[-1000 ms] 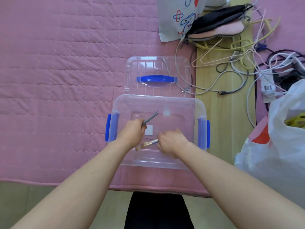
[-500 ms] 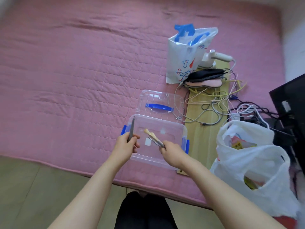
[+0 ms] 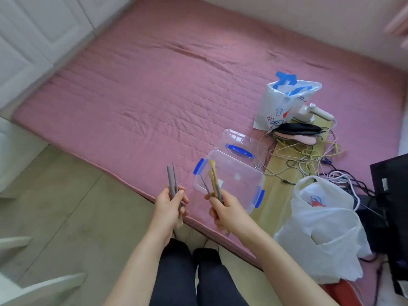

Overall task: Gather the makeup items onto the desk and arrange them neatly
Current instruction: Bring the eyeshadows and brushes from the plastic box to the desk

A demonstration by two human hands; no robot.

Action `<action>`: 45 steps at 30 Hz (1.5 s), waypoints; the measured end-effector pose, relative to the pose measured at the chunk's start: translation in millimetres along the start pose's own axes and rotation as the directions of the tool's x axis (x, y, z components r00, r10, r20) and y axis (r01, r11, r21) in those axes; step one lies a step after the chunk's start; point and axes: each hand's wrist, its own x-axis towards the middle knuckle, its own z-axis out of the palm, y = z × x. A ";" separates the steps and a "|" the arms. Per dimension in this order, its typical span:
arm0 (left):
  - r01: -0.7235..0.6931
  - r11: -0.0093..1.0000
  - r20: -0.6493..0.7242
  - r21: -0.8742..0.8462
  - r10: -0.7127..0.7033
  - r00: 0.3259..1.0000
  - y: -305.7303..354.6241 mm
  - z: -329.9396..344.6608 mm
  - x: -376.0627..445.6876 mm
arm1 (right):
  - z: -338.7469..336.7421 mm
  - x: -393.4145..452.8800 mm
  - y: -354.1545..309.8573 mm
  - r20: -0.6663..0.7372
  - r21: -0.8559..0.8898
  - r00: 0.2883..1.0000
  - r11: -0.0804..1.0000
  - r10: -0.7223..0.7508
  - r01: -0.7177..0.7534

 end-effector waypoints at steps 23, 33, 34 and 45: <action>-0.071 0.965 -0.383 -0.253 -0.033 0.923 38.2 -277.4 -48.1 | 280.2 11.1 -109.8 0.365 -0.282 0.921 0.927 -0.135 0.248; -0.153 0.943 -0.532 -0.294 -0.028 0.846 61.2 -383.7 -35.8 | 399.5 23.9 -152.0 0.480 -0.334 0.871 0.896 -0.106 0.293; -0.159 0.942 -0.541 -0.296 -0.028 0.840 63.9 -390.7 -32.7 | 407.6 27.4 -155.7 0.491 -0.333 0.866 0.898 -0.096 0.288; -0.238 0.914 -0.650 -0.328 -0.036 0.759 132.2 -459.2 40.5 | 483.3 109.0 -246.3 0.578 -0.377 0.811 0.855 -0.085 0.358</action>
